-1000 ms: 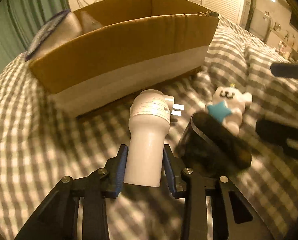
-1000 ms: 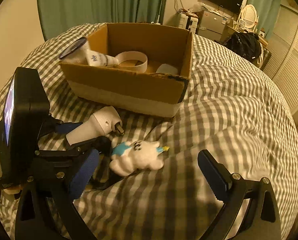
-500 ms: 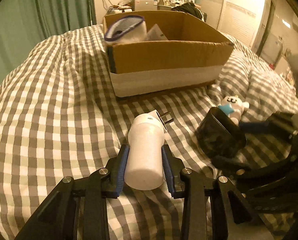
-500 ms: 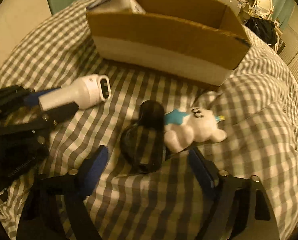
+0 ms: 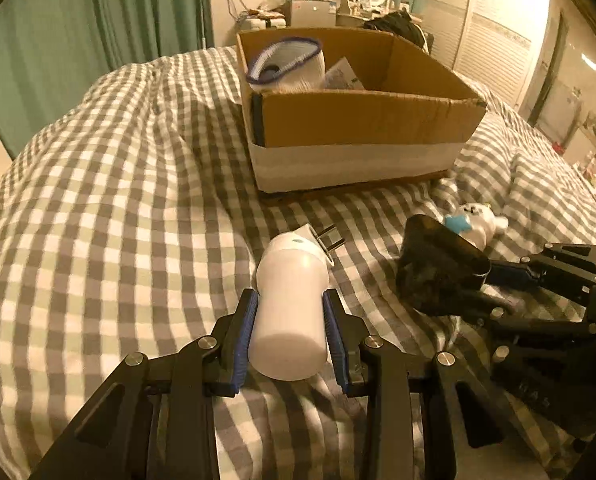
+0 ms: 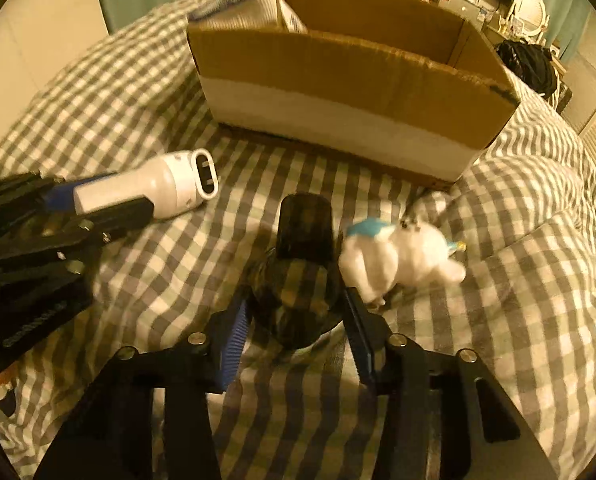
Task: Organize objects
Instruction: 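Grasp the white spray bottle with the left gripper while the right gripper grasps the black case, then carry the spray bottle and black case into the box and release both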
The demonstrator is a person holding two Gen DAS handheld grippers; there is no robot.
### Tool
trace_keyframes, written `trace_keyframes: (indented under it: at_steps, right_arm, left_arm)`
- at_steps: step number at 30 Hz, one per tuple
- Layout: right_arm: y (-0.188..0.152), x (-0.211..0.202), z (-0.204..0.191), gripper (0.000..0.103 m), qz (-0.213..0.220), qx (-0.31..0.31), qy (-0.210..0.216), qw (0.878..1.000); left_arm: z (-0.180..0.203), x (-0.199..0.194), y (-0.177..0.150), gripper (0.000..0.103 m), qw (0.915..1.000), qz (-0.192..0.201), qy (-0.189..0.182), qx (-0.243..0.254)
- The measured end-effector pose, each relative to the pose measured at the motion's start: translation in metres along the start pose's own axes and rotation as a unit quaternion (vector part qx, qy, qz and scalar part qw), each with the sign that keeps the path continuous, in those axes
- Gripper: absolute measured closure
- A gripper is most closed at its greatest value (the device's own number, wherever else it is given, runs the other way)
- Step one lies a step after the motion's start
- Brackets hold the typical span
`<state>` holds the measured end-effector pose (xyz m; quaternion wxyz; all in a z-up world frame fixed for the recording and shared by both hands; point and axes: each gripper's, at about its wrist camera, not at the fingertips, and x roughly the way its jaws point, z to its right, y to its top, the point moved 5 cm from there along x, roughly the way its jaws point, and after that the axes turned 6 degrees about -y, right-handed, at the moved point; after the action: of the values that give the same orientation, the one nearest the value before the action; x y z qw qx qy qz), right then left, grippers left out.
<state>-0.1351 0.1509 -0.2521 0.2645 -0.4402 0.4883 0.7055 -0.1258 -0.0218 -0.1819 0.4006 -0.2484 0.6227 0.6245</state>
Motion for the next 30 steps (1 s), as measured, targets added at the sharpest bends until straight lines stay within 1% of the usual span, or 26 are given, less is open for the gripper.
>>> trace_keyframes:
  at_steps: [2, 6, 12, 15, 19, 23, 26, 30]
  right_arm:
    - [0.001, -0.009, 0.000, 0.075, 0.011, 0.001, 0.003, 1.000]
    - [-0.003, -0.020, -0.006, 0.075, 0.016, 0.000, 0.007, 1.000]
    - [-0.012, -0.055, -0.008, 0.075, 0.047, 0.008, 0.015, 0.999]
    - [-0.017, -0.066, -0.005, 0.075, 0.062, 0.009, 0.015, 0.998]
    - [-0.018, -0.102, -0.004, 0.075, 0.090, 0.006, 0.007, 0.996]
    - [-0.014, -0.140, -0.008, 0.075, 0.132, 0.007, -0.002, 0.991]
    - [-0.012, -0.164, -0.006, 0.075, 0.155, 0.008, -0.007, 0.988]
    - [-0.003, -0.194, -0.001, 0.075, 0.184, 0.007, -0.015, 0.983]
  left_arm:
    - [0.003, -0.004, 0.000, 0.070, 1.0000, 0.005, 0.000, 0.001]
    - [0.002, -0.016, -0.003, 0.070, 0.9999, 0.011, -0.004, -0.012]
    - [0.004, -0.040, -0.008, 0.070, 0.9992, 0.023, -0.008, -0.031]
    - [0.010, -0.063, -0.007, 0.070, 0.9984, 0.045, -0.012, -0.034]
    - [0.019, -0.096, -0.002, 0.070, 0.9968, 0.074, -0.017, -0.027]
    - [0.025, -0.125, 0.004, 0.070, 0.9949, 0.098, -0.017, -0.016]
    - [0.029, -0.142, 0.013, 0.070, 0.9931, 0.116, -0.018, -0.013]
    - [0.037, -0.164, 0.036, 0.070, 0.9893, 0.145, -0.019, 0.000]
